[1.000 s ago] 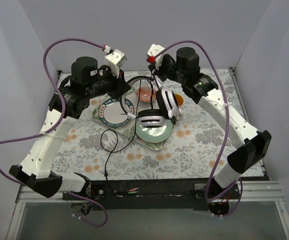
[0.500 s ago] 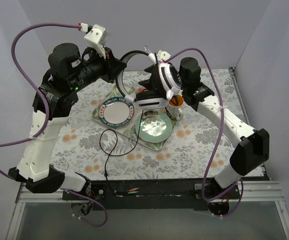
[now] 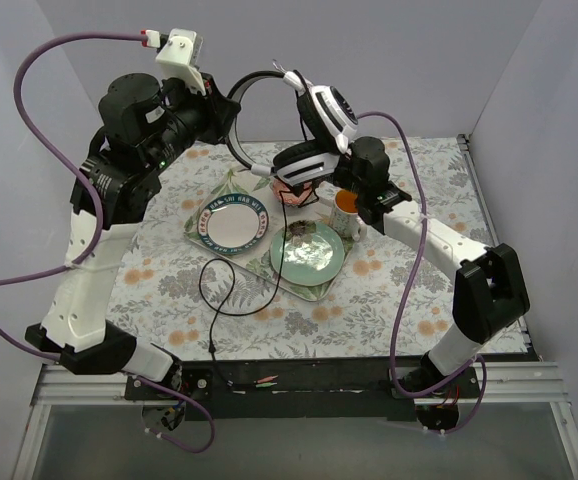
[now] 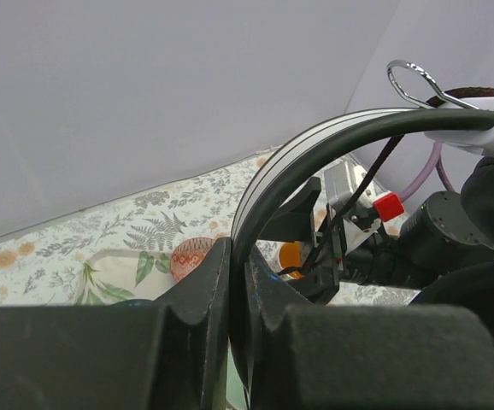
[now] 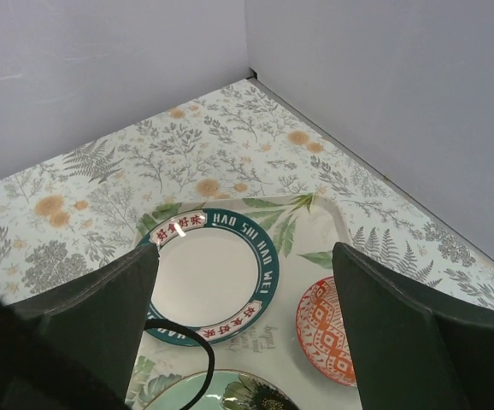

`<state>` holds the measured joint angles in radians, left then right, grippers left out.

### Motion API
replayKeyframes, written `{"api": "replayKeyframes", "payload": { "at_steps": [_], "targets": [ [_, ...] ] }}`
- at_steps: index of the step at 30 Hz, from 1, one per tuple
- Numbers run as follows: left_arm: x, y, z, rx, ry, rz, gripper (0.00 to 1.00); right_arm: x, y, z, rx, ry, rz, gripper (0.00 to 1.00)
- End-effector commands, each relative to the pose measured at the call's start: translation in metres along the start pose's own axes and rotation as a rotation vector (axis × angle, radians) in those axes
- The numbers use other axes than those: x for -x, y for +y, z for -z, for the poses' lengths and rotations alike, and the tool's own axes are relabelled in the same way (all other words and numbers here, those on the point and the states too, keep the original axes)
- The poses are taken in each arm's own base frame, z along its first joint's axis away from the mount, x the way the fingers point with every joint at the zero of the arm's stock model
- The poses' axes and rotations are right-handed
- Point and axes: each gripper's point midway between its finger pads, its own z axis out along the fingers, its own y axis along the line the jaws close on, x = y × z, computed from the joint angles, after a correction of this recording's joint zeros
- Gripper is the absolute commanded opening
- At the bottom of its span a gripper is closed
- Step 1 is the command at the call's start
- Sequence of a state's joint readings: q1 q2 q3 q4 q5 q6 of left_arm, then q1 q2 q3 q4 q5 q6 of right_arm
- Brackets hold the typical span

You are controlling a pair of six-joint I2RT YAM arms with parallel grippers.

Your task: Wrap the headphones

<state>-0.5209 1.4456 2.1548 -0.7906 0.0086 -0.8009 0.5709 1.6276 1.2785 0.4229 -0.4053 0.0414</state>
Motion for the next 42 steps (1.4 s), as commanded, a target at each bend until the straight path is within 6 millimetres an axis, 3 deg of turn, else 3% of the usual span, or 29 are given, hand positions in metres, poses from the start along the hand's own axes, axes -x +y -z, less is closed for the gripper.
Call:
{"api": "replayKeyframes", "payload": {
  "at_steps": [1,9,13,19,22,24,25,27,29,30,31,33,34,36,37,39,42],
  "targets": [
    [0.055,0.000,0.017,0.028,-0.192,0.058,0.00,0.012,-0.009,0.002,-0.058,-0.063,-0.009,0.91],
    [0.085,0.014,0.024,0.105,-0.288,0.039,0.00,-0.021,-0.012,0.005,-0.152,-0.009,-0.034,0.95],
    [0.076,0.025,0.017,0.153,-0.274,0.031,0.00,-0.035,-0.012,0.005,-0.180,0.038,-0.007,0.95],
    [0.072,0.034,0.015,0.167,-0.269,0.041,0.00,-0.053,-0.001,0.001,-0.124,0.051,-0.023,0.84],
    [0.077,0.037,0.017,0.176,-0.282,0.042,0.00,-0.054,0.005,-0.004,-0.097,0.054,-0.040,0.74],
    [0.078,0.041,0.018,0.192,-0.289,0.036,0.00,-0.058,0.007,-0.007,-0.082,0.069,-0.048,0.50],
    [0.080,0.045,0.017,0.207,-0.298,0.032,0.00,-0.061,0.007,-0.008,-0.080,0.077,-0.060,0.31],
    [0.076,0.059,0.011,0.255,-0.295,0.014,0.00,-0.069,0.014,-0.006,-0.052,0.109,-0.081,0.14],
    [0.077,0.090,0.006,0.321,-0.309,0.012,0.00,-0.077,0.028,-0.006,-0.020,0.140,-0.091,0.01],
    [0.077,0.098,0.002,0.311,-0.310,0.039,0.00,-0.086,0.034,-0.005,-0.005,0.168,-0.087,0.01],
    [0.072,0.134,-0.005,0.376,-0.296,0.051,0.00,-0.100,0.041,-0.001,0.006,0.223,-0.092,0.01],
    [0.070,0.163,-0.010,0.397,-0.295,0.106,0.00,-0.114,0.064,0.003,0.054,0.286,-0.066,0.01],
    [0.067,0.197,-0.011,0.459,-0.297,0.124,0.00,-0.130,0.073,0.011,0.078,0.350,-0.045,0.01],
    [0.062,0.222,-0.018,0.501,-0.303,0.138,0.00,-0.135,0.102,0.019,0.152,0.386,0.040,0.01],
    [0.054,0.258,-0.015,0.581,-0.298,0.145,0.00,-0.136,0.112,0.025,0.179,0.400,0.072,0.01],
    [0.047,0.284,-0.017,0.628,-0.299,0.156,0.00,-0.152,0.141,0.039,0.258,0.477,0.144,0.01],
    [0.035,0.343,-0.014,0.740,-0.299,0.180,0.00,-0.164,0.179,0.064,0.386,0.561,0.220,0.01]
  ]
}}
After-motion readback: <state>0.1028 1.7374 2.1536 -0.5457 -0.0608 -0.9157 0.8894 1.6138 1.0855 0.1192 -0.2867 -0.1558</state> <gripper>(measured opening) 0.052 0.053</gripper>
